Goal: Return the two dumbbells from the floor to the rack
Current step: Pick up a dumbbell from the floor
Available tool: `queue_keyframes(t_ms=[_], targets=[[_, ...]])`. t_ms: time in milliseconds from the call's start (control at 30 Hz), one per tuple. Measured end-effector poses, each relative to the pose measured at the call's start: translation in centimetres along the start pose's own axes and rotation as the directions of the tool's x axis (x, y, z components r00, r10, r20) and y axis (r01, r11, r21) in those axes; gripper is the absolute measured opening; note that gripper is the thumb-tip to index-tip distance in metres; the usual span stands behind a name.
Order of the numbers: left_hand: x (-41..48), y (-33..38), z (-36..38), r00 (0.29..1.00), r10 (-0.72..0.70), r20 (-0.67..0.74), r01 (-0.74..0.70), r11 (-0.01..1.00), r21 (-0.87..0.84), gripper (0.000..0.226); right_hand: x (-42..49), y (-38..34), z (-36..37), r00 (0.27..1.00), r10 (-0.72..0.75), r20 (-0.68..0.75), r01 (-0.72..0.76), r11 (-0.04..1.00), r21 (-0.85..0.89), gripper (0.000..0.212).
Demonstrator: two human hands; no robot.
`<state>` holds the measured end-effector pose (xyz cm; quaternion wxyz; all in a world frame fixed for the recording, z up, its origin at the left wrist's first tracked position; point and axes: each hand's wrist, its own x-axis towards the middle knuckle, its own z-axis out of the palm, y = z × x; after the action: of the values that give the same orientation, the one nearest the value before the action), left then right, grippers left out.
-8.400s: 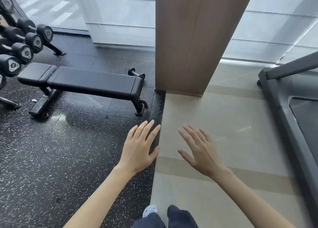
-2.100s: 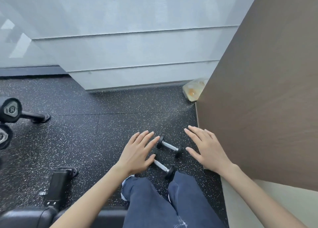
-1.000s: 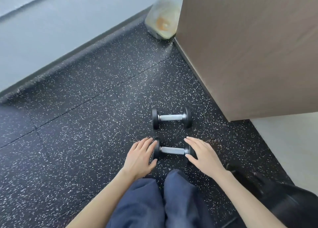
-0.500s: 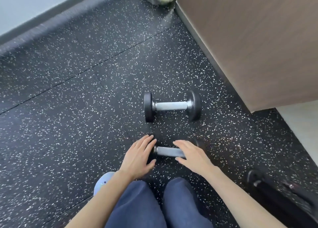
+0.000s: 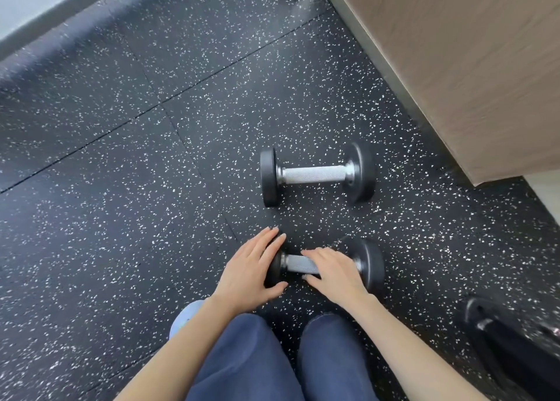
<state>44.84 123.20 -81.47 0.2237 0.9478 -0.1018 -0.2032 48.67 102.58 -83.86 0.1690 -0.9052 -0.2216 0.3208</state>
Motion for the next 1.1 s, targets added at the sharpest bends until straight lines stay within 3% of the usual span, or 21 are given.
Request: queue_keyframes(t_ms=[167, 500, 667, 733, 833, 900, 1000, 1100], targets=[[0.3, -0.6, 0.1, 0.999, 0.039, -0.015, -0.04, 0.998, -0.051, 0.088, 1.0, 0.0, 0.3, 0.998, 0.06, -0.01, -0.06, 0.993, -0.102, 0.031], [1.0, -0.9, 0.1, 0.997, 0.05, -0.061, -0.056, 0.993, -0.1, 0.085, 0.9, 0.0, -0.9, 0.999, 0.031, -0.021, -0.032, 0.997, -0.074, 0.032], [0.5, -0.1, 0.3, 0.997, 0.011, -0.073, -0.018, 0.995, -0.096, 0.083, 0.1, 0.7, -2.9, 0.974, -0.133, -0.181, 0.099, 0.978, -0.186, 0.042], [0.3, 0.5, 0.4, 0.996, -0.04, -0.085, 0.03, 0.992, -0.119, 0.084, -0.3, 1.4, -3.5, 0.965, -0.13, -0.229, 0.095, 0.983, -0.159, 0.042], [0.1, 0.6, 0.5, 0.995, -0.053, -0.08, 0.042, 0.989, -0.14, 0.085, -2.2, 3.1, -4.0, 0.971, -0.018, -0.238, 0.0, 0.997, -0.074, 0.044], [0.1, 0.6, 0.4, 0.994, -0.074, -0.074, 0.06, 0.983, -0.172, 0.087, -3.8, 3.9, -4.2, 0.972, 0.111, -0.206, -0.097, 0.992, 0.081, 0.051], [0.1, 1.0, 0.3, 0.983, -0.174, -0.057, 0.151, 0.948, -0.281, 0.09, -5.1, 3.7, -4.2, 0.922, 0.368, -0.122, -0.291, 0.866, 0.407, 0.069], [0.2, 1.5, 0.5, 0.972, -0.229, -0.047, 0.197, 0.911, -0.362, 0.09, -5.0, 3.0, -3.7, 0.877, 0.47, -0.099, -0.351, 0.768, 0.535, 0.076]])
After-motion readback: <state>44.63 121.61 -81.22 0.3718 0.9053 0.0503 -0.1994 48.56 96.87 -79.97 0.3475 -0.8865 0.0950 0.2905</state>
